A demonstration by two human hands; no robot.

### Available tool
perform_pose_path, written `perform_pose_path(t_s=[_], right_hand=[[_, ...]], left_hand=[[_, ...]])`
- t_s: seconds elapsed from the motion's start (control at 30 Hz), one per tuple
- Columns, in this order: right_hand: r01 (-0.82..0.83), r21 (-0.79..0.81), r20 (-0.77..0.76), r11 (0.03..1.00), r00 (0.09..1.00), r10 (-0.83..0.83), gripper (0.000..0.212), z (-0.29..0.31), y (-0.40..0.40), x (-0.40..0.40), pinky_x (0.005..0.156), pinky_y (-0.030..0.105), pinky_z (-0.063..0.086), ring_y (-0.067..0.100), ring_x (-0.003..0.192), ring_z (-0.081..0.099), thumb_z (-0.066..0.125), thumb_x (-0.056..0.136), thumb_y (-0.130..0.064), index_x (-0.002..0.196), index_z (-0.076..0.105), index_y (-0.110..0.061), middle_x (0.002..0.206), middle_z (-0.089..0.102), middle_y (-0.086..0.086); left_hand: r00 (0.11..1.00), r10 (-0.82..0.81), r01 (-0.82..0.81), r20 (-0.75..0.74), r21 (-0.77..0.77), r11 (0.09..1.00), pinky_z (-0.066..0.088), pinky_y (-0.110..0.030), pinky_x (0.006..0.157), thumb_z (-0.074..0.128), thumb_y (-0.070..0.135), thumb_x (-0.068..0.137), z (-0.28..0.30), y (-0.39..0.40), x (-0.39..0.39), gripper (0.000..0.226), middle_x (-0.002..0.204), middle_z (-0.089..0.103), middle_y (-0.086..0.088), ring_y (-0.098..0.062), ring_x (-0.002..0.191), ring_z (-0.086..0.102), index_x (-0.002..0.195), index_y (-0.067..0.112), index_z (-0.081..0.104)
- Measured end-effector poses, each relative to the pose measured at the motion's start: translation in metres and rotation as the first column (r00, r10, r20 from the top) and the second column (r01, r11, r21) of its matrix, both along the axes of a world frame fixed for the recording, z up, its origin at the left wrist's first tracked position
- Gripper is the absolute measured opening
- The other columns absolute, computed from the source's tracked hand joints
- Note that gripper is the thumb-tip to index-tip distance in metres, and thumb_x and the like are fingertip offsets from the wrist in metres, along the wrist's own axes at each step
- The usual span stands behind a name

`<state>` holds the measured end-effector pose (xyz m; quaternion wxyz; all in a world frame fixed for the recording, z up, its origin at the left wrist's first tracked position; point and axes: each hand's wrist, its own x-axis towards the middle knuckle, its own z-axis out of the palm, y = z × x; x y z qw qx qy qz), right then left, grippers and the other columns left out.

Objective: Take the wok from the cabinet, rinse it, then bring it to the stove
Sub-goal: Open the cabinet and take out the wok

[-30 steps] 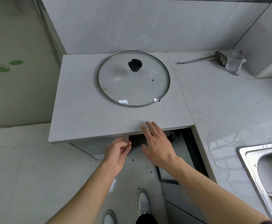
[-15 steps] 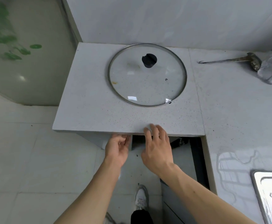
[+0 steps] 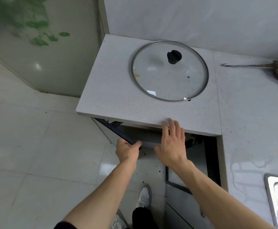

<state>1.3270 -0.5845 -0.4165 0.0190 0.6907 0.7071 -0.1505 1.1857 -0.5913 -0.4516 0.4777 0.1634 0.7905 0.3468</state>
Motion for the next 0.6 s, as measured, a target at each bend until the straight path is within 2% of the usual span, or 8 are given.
perform_pose_path(t_s=[0.13,0.3,0.37,0.47,0.53,0.6], right_hand=[[0.03,0.031,-0.115,0.999,0.993,-0.027,0.081,0.004,-0.012,-0.009,0.123,0.047,0.005,0.034,0.15,-0.003,0.057,0.087,-0.027,0.153,0.014,-0.01,0.162,0.006,0.016],[-0.045,0.065,-0.17,0.997,0.984,0.055,0.076,0.003,-0.024,-0.024,0.123,0.044,0.011,0.032,0.15,0.004,0.058,0.088,-0.024,0.152,0.021,-0.009,0.161,0.013,0.016],[-0.082,0.059,-0.162,0.995,0.983,0.091,0.073,0.005,-0.029,-0.036,0.123,0.045,0.012,0.033,0.15,0.005,0.057,0.089,-0.024,0.152,0.024,-0.008,0.161,0.013,0.017],[-0.1,0.049,-0.171,0.994,0.98,0.107,0.068,0.008,-0.032,-0.049,0.123,0.045,0.012,0.034,0.15,0.005,0.057,0.088,-0.023,0.148,0.028,-0.01,0.161,0.013,0.018],[-0.099,0.039,-0.178,0.994,0.978,0.104,0.065,0.01,-0.032,-0.056,0.122,0.044,0.013,0.035,0.149,0.006,0.056,0.088,-0.023,0.146,0.031,-0.01,0.159,0.015,0.019],[-0.093,0.022,-0.183,0.995,0.978,0.096,0.063,0.009,-0.032,-0.062,0.121,0.045,0.016,0.035,0.148,0.007,0.058,0.088,-0.024,0.144,0.033,-0.01,0.158,0.017,0.019]], left_hand=[[0.998,-0.046,0.045,-0.049,-0.019,0.999,0.041,-0.021,0.049,0.073,0.008,0.073,-0.003,-0.017,-0.012,0.029,0.082,0.059,-0.007,-0.016,0.064,0.058,0.084,0.012,0.046],[0.942,-0.262,0.261,-0.211,-0.036,0.965,0.053,-0.034,0.065,0.073,0.009,0.07,0.003,-0.033,-0.024,0.032,0.094,0.056,-0.009,-0.024,0.079,0.061,0.091,0.01,0.049],[0.894,-0.316,0.327,-0.317,-0.018,0.945,0.053,-0.034,0.074,0.071,0.007,0.069,0.007,-0.047,-0.034,0.043,0.107,0.048,-0.007,-0.026,0.093,0.058,0.106,0.009,0.049],[0.763,-0.414,0.496,-0.497,0.038,0.868,0.042,-0.032,0.104,0.067,0.003,0.076,0.005,-0.073,-0.053,0.077,0.142,0.031,-0.008,-0.023,0.13,0.036,0.143,0.009,0.028],[0.639,-0.482,0.597,-0.6,-0.01,0.802,0.03,-0.026,0.111,0.061,0.0,0.08,0.004,-0.087,-0.07,0.079,0.153,0.021,-0.012,-0.024,0.139,0.022,0.148,0.005,0.021],[0.483,-0.581,0.665,-0.655,-0.158,0.73,0.029,-0.028,0.114,0.06,-0.002,0.081,0.003,-0.096,-0.091,0.083,0.158,0.012,-0.015,-0.027,0.139,0.02,0.15,0.003,0.014]])
